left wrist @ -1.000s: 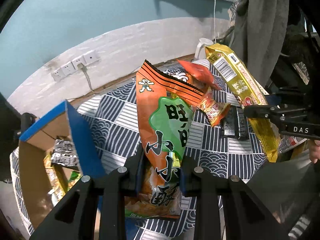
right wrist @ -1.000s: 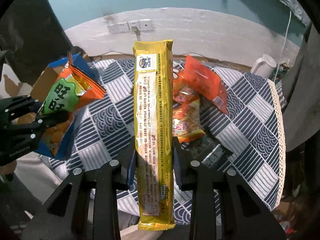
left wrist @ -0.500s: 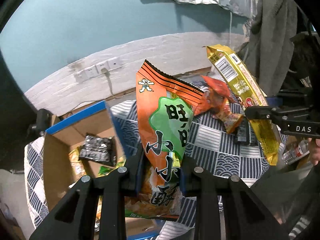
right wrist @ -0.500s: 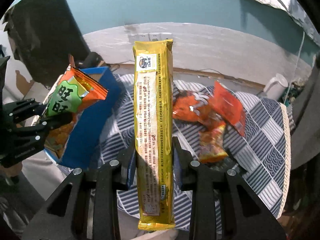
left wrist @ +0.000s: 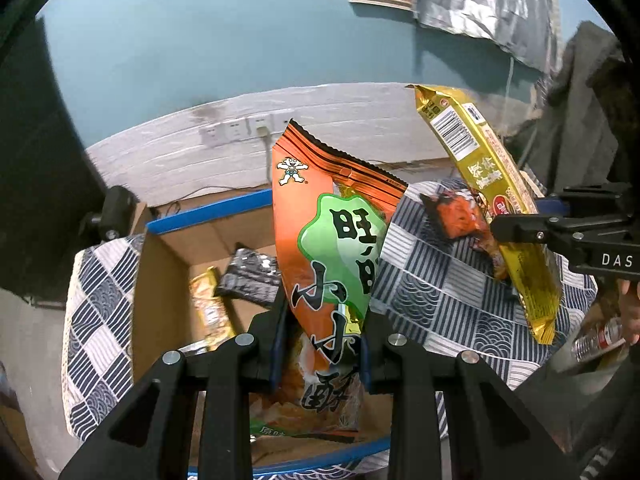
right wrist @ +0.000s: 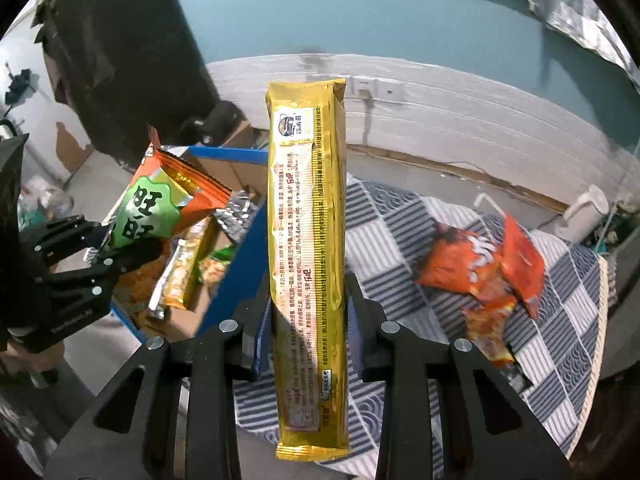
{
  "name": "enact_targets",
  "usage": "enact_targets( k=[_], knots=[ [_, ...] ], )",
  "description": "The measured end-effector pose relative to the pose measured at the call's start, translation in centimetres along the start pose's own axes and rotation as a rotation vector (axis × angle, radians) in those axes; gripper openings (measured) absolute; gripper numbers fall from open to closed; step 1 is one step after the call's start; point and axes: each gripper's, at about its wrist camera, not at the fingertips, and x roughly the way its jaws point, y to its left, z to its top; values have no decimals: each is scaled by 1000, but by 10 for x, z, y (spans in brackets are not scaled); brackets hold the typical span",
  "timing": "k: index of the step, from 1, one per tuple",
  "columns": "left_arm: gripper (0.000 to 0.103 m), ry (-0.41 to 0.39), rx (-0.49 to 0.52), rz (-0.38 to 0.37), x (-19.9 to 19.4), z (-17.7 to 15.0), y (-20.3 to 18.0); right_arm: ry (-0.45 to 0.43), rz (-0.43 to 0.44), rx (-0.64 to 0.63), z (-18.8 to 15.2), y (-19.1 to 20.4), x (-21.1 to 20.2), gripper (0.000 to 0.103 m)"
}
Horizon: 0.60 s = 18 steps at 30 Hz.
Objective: Organize snacks
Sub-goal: 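Lift both held snacks and carry them over the cardboard box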
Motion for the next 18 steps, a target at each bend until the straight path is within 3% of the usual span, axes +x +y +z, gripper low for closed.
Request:
enact_targets(
  k=[9,18],
  knots=[
    [28,-5,-63,62,7,-8,46,36,50,-48,27,43,34,30],
    [29,51,-144,100,29,-25,85,87,91,-89,43,81,71,30]
  ],
)
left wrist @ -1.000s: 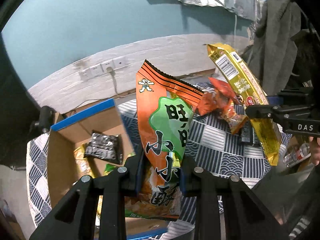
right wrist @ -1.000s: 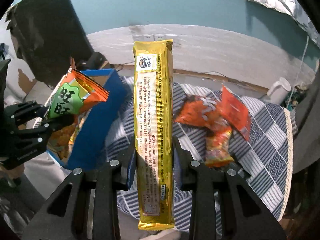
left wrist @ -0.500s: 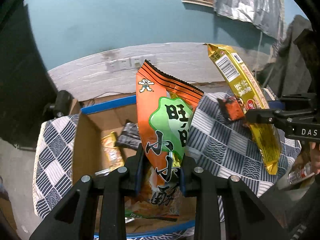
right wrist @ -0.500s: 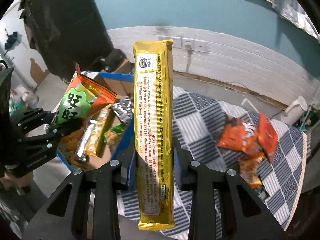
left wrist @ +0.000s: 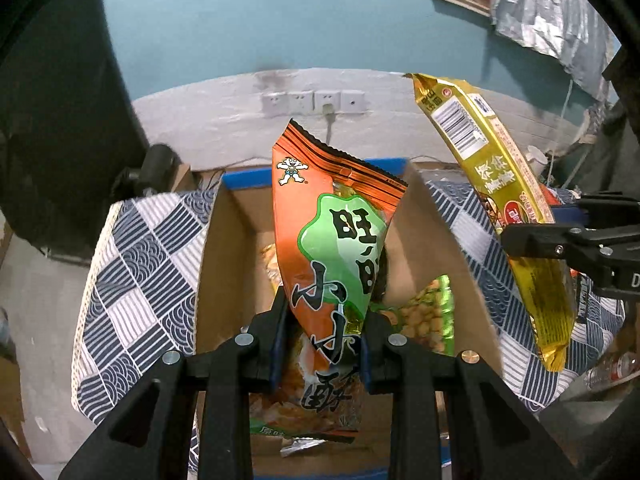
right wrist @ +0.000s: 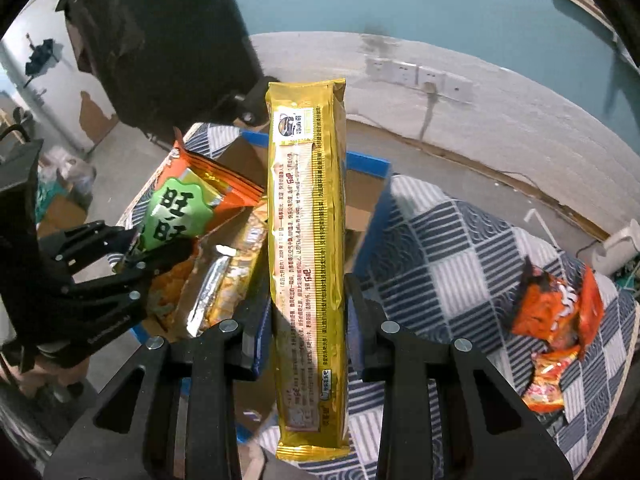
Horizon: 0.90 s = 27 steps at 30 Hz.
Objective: Organize snacks
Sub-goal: 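Lift both held snacks and carry them over the cardboard box, then open both tools to drop the snacks into the box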
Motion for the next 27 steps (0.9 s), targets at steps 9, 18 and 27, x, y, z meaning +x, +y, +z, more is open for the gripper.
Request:
enact_targets(
  k=[9,18,27],
  knots=[
    [29,53,-64,23,23,-11,30,42,50,1,17,23,29,30],
    [46,78,-99,29,28,-19,41,72,70,3,20,37,47,32],
    [69,35,-63,56,17,-13,32,42,39,-1,19,34,37,49]
  ],
)
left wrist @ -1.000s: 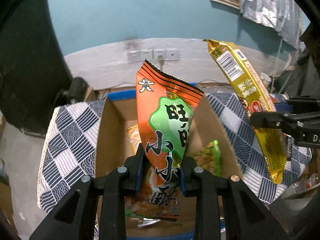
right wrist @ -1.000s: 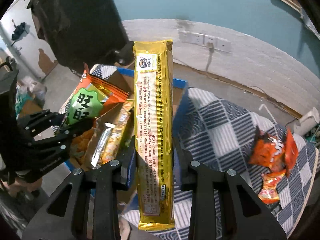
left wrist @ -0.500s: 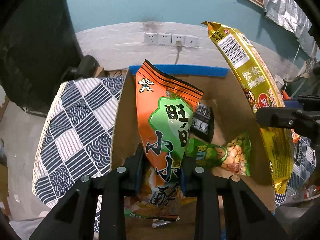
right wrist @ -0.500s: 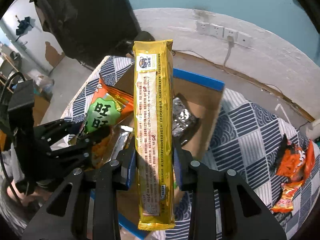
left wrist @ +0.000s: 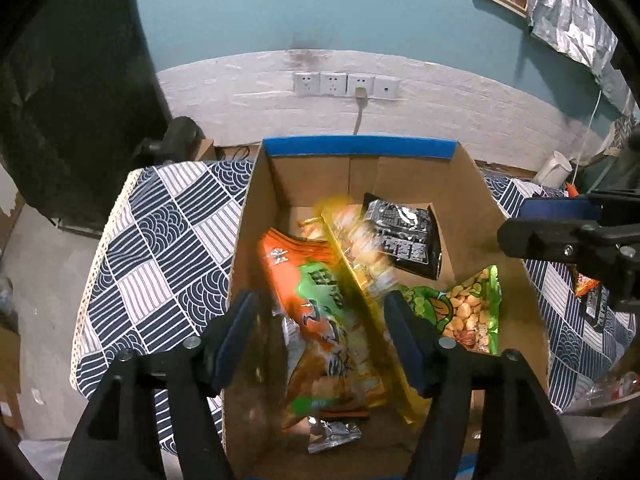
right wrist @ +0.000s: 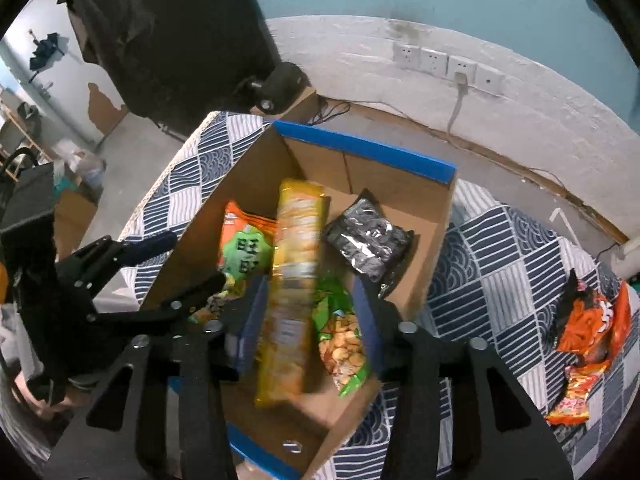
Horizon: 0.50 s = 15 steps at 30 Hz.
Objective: Organize snacks
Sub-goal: 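Open both tools to drop the snacks into the box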
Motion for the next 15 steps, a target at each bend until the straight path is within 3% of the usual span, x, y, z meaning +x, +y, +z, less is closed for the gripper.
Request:
enact_targets(
  k=[4,15],
  knots=[
    [69,-5,26,-6,-3,2,-9,-15,-38,1,-6,-5,-7,59],
    [72,-29,81,-33,-16,8,-40,-44,-78,56,-26,-35,-37,63]
  ],
)
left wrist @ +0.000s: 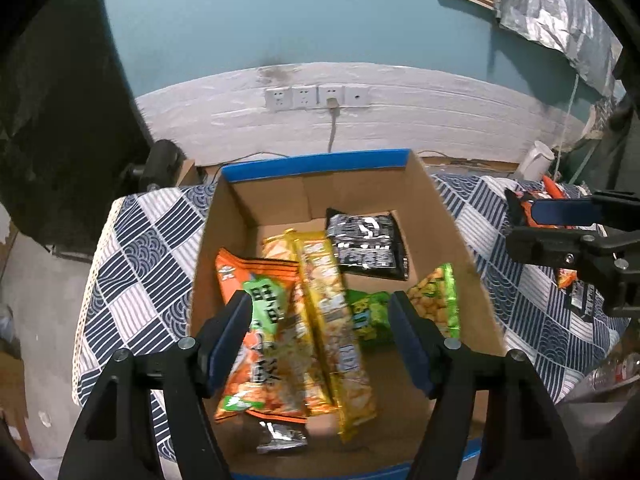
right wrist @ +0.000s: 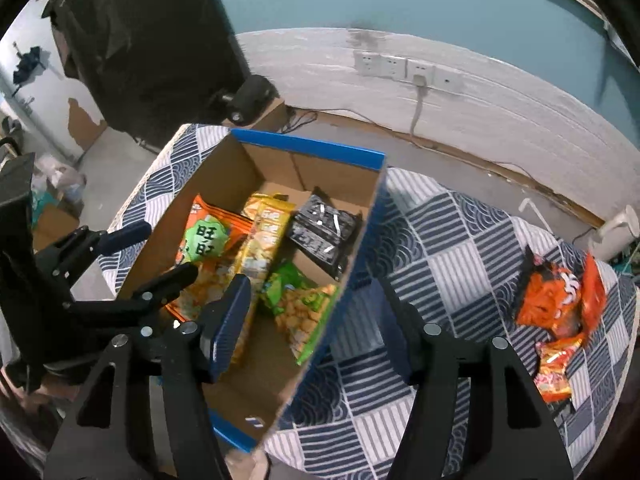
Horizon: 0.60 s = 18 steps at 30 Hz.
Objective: Organize snacks
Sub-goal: 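Open both tools to drop the snacks into the box, then move both open tools back from the box toward the orange bags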
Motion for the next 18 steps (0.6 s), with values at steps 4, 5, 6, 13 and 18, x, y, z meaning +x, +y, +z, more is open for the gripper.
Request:
enact_targets(
  k=[4,5,6,13,18],
  knots=[
    [72,-1,31,-16,-2,4,-18,-8,-14,24,-8,-14,-11,63],
    [72,-1,41,-23,-3,5,-24,-10,-19,28,-11,-17,-14,64],
    [72,0,47,-27,-3,6,-28,-13,-26,32,-13,-20,-16,65],
    [72,5,98,-64,-3,10,-65,-21,-59,83,-38,-53,-37,69],
    [72,19,122,-103,-3,14,-94,-27,-91,125,-56,-77,-52,69]
  ],
)
